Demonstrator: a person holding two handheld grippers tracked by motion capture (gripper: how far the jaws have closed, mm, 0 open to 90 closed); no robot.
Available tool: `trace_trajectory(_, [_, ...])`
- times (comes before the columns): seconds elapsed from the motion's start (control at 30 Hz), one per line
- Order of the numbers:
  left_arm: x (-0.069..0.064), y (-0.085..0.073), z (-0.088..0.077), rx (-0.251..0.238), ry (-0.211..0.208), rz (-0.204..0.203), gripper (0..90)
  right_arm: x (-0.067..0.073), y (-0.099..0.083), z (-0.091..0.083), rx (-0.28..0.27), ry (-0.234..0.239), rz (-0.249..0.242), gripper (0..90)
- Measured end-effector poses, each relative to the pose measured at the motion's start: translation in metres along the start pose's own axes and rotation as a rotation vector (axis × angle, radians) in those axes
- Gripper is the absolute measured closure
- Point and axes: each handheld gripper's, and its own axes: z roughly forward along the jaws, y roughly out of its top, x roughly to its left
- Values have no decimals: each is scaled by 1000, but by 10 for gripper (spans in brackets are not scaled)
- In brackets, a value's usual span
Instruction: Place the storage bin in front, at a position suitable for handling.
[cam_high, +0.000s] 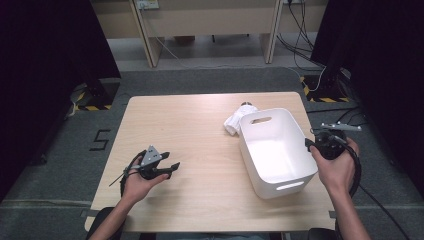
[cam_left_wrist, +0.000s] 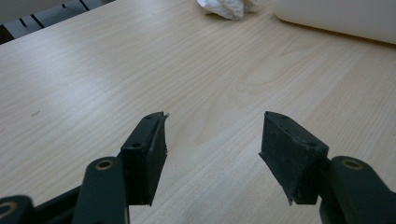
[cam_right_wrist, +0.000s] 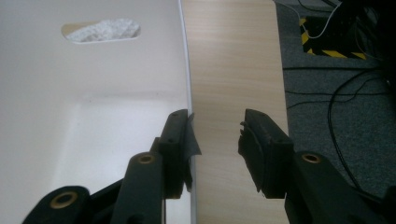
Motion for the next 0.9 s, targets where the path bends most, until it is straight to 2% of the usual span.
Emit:
trace_trajectory(0.1, [-1,3,1,-3,-7,7,394,2,1,5,24,17,-10,693])
trace_trajectory(0.27, [-3,14,6,-12,-18,26,395,7,3,13,58,67,-32,866])
trace_trajectory(0.3, [-3,19,7,-25,-21,26,395,8,4,14,62,52,-45,878])
trace_trajectory(0.43, [-3,41,10,-66,-34,37,403,8,5,15,63,89,-67,882])
trace_trajectory(0.57, [-3,64,13,-101,-51,44,413,15,4,15,64,112,-91,883])
trace_trajectory(0.7, [-3,83,17,-121,-76,32,425,28,8,20,70,147,-119,884])
trace_trajectory(0.9, [-1,94,25,-112,-123,-12,461,57,18,32,76,208,-176,885])
